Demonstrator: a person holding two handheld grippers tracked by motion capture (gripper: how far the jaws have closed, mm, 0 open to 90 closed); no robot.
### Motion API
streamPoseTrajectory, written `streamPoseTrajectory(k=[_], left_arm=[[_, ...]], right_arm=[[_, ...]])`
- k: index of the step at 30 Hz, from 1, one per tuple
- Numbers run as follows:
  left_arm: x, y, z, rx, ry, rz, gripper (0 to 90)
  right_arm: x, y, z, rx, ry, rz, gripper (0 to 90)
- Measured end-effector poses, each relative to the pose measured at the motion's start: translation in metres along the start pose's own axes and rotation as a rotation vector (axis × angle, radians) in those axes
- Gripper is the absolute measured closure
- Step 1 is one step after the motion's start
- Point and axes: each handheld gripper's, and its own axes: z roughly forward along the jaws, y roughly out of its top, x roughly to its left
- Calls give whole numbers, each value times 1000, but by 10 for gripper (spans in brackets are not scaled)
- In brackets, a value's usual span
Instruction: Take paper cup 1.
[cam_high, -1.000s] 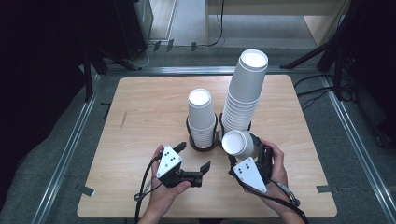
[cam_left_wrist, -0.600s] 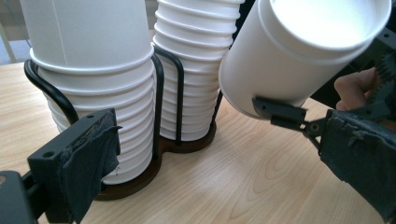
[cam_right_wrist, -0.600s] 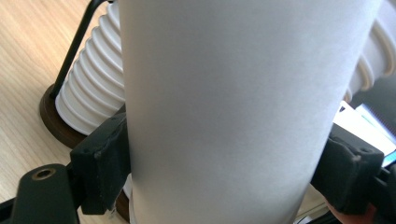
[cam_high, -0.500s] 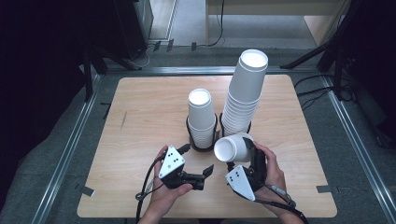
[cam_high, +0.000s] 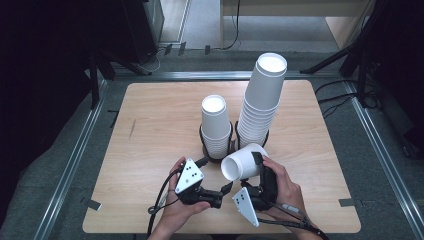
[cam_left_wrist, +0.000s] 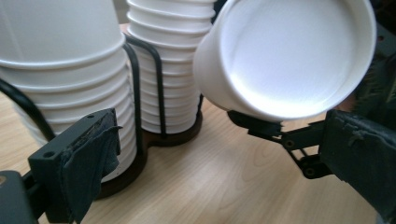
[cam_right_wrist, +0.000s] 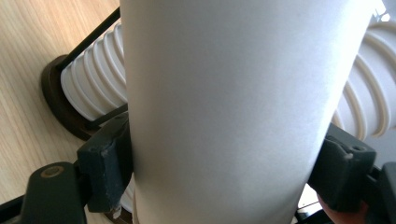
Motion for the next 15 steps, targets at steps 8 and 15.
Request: streamPoseTrajectory(k=[8, 15], left_arm=[[-4, 0, 0, 1, -48, 36, 0], [-8, 1, -1, -2, -42, 36, 55]], right_arm=[[7, 1, -1, -28, 8, -65, 184], [11, 4, -4, -52, 31, -71, 184]])
